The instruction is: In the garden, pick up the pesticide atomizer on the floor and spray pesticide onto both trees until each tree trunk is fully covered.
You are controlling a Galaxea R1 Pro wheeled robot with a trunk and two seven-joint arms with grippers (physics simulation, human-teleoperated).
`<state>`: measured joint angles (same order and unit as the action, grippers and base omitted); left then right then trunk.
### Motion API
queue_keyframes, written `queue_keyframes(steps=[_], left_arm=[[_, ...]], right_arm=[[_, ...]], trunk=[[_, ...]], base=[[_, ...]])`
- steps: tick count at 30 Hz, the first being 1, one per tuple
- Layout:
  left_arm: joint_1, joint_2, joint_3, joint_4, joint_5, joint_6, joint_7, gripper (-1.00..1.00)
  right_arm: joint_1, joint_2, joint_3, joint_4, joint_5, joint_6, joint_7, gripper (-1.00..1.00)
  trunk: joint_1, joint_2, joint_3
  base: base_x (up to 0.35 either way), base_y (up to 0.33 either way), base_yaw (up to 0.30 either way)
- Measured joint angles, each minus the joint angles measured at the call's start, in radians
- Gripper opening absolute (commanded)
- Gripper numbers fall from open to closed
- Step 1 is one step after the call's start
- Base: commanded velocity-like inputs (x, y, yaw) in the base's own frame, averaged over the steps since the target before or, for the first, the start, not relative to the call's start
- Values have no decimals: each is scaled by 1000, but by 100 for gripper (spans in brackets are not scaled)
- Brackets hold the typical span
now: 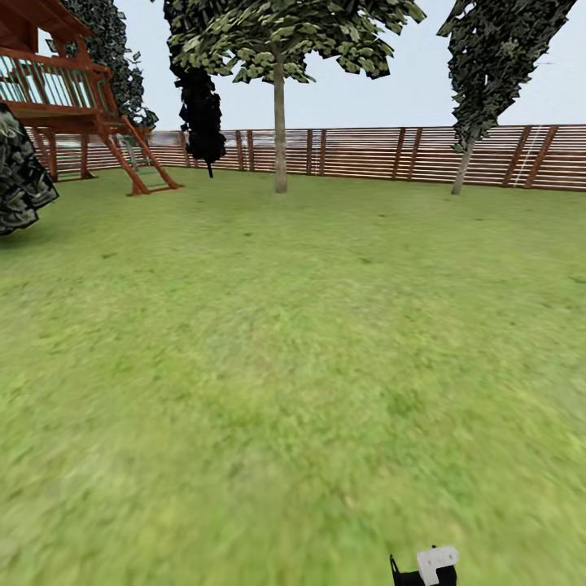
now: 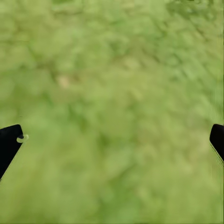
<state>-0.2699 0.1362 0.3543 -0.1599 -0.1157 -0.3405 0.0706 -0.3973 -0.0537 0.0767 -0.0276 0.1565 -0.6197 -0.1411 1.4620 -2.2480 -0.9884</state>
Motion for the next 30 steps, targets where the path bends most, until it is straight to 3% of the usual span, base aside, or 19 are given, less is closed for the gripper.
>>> queue_keyframes(steps=[30], left_arm=[[0,0,-1,0,1,0,0,-100]], right_arm=[[0,0,0,0,0,0,0,100]], trunk=[[0,0,0]], base=[[340,0,0]])
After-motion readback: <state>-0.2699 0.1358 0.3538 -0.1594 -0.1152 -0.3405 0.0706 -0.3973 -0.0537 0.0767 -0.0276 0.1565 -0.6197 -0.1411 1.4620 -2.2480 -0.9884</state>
